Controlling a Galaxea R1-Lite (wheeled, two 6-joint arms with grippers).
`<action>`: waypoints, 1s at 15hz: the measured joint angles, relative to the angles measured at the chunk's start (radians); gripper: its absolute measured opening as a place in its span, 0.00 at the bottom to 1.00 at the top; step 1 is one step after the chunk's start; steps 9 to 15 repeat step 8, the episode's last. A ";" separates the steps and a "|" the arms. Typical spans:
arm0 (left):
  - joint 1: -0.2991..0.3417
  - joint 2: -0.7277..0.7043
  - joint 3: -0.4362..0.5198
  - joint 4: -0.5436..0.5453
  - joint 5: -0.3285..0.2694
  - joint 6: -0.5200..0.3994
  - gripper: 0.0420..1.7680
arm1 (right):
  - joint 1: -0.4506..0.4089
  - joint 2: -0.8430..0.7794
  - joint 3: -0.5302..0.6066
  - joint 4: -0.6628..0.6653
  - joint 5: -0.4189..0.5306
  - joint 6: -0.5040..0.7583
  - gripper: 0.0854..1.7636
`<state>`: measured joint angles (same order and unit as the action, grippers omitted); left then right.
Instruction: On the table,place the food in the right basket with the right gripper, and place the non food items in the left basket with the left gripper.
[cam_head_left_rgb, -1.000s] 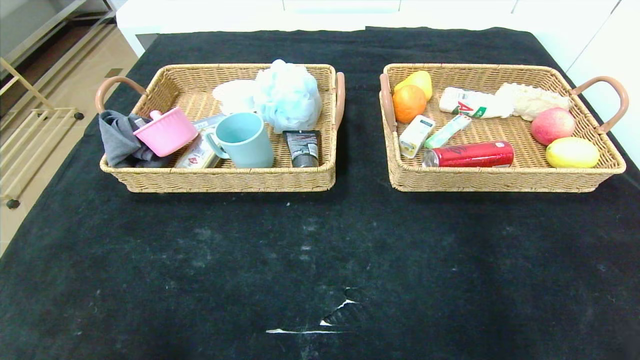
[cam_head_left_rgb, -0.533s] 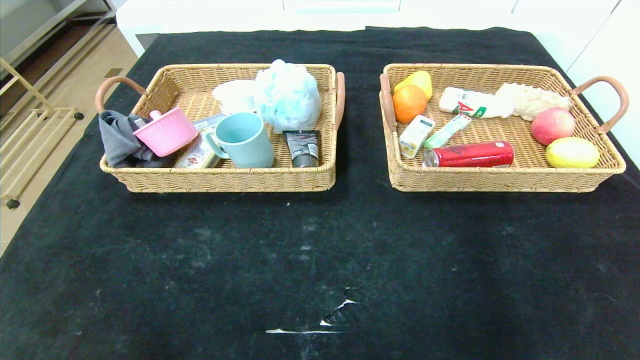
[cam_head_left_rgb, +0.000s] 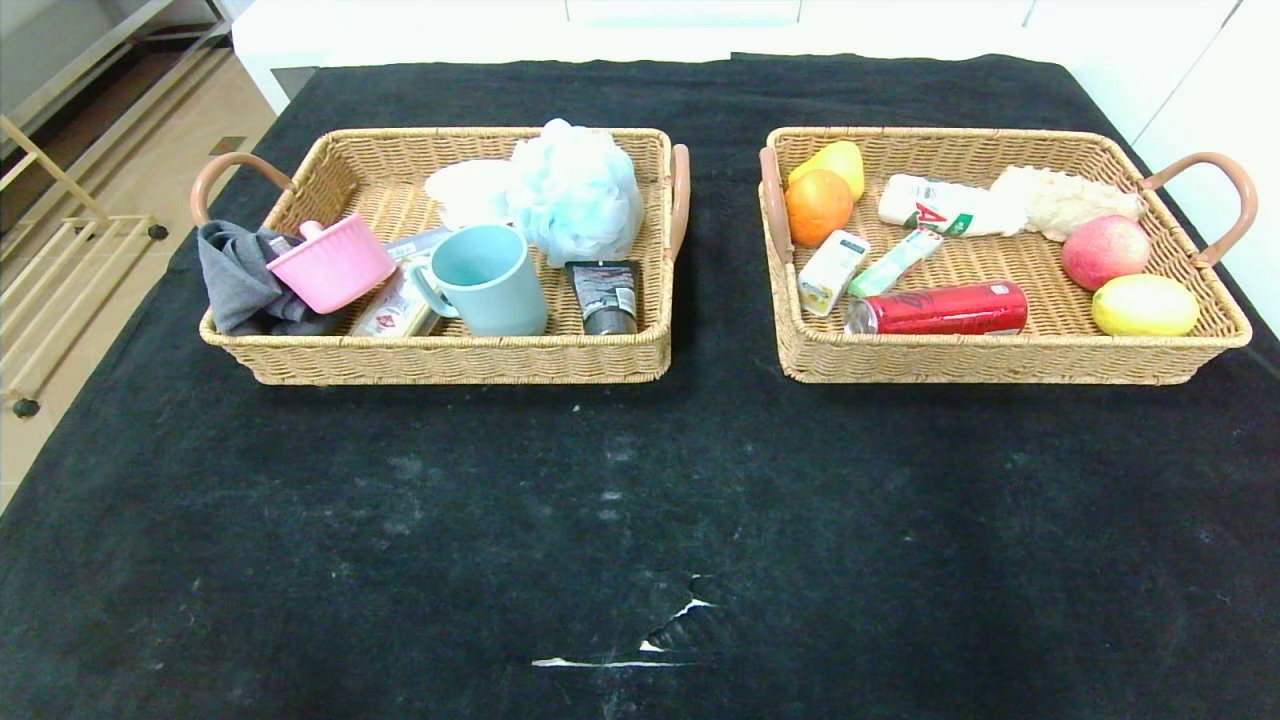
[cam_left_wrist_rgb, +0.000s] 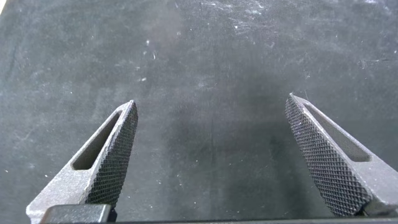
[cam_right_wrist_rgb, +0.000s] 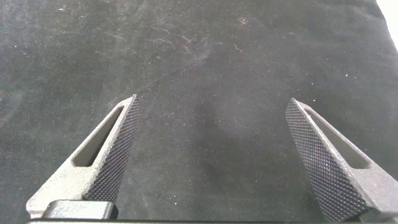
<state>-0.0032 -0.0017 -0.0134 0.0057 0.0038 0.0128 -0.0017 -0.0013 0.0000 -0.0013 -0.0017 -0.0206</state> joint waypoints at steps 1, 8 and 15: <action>0.000 0.000 0.006 0.000 -0.001 0.016 0.97 | 0.000 0.000 0.000 0.000 0.000 0.000 0.97; 0.000 0.000 0.010 -0.007 -0.004 -0.007 0.97 | 0.000 0.000 0.000 0.000 0.000 0.000 0.97; 0.000 0.000 0.010 -0.007 -0.004 -0.007 0.97 | 0.000 0.000 0.000 0.000 0.000 0.000 0.97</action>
